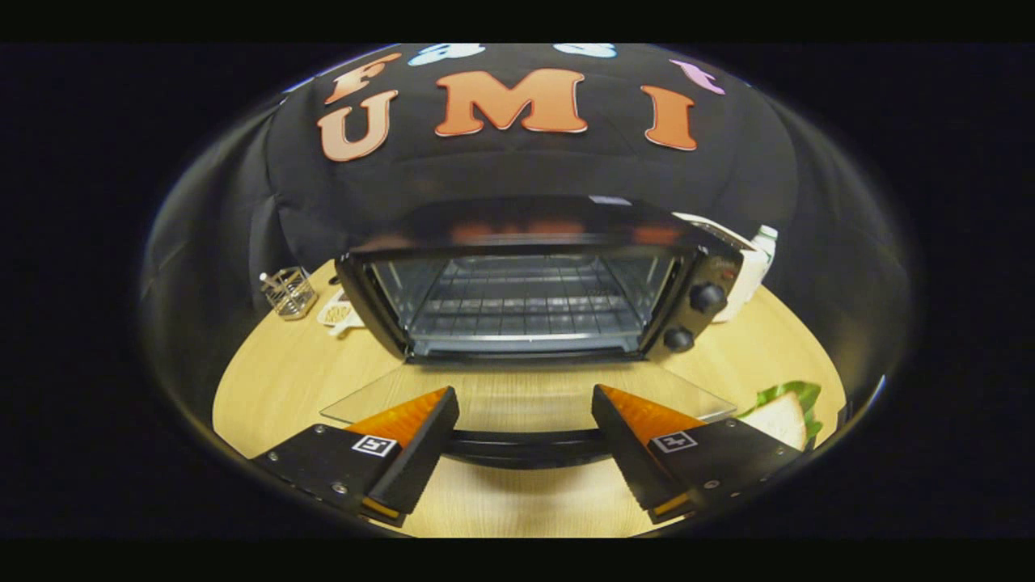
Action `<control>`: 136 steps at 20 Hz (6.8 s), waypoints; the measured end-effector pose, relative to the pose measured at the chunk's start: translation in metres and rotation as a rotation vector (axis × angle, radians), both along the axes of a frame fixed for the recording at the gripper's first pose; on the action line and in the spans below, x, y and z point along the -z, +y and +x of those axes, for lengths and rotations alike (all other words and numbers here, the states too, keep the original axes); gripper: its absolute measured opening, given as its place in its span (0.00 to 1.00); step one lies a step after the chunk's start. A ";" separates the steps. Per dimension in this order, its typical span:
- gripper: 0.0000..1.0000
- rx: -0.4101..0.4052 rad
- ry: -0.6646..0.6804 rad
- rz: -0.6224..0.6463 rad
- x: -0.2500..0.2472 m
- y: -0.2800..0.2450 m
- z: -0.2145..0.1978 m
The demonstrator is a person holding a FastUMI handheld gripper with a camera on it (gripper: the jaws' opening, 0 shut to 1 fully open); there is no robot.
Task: Open the toaster oven, put the food inside, and close the toaster oven door.
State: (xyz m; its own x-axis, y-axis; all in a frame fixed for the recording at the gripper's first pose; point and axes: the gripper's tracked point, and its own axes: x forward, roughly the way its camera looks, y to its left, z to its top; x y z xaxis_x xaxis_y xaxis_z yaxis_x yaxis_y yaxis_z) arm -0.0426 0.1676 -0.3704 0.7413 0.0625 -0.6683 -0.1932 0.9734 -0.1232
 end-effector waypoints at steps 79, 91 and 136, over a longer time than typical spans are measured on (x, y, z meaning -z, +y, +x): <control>0.29 0.172 0.302 0.775 -0.105 -0.162 0.015; 0.28 0.424 0.152 1.080 -0.051 -0.081 0.050; 0.98 0.564 0.061 0.771 -0.034 -0.018 0.016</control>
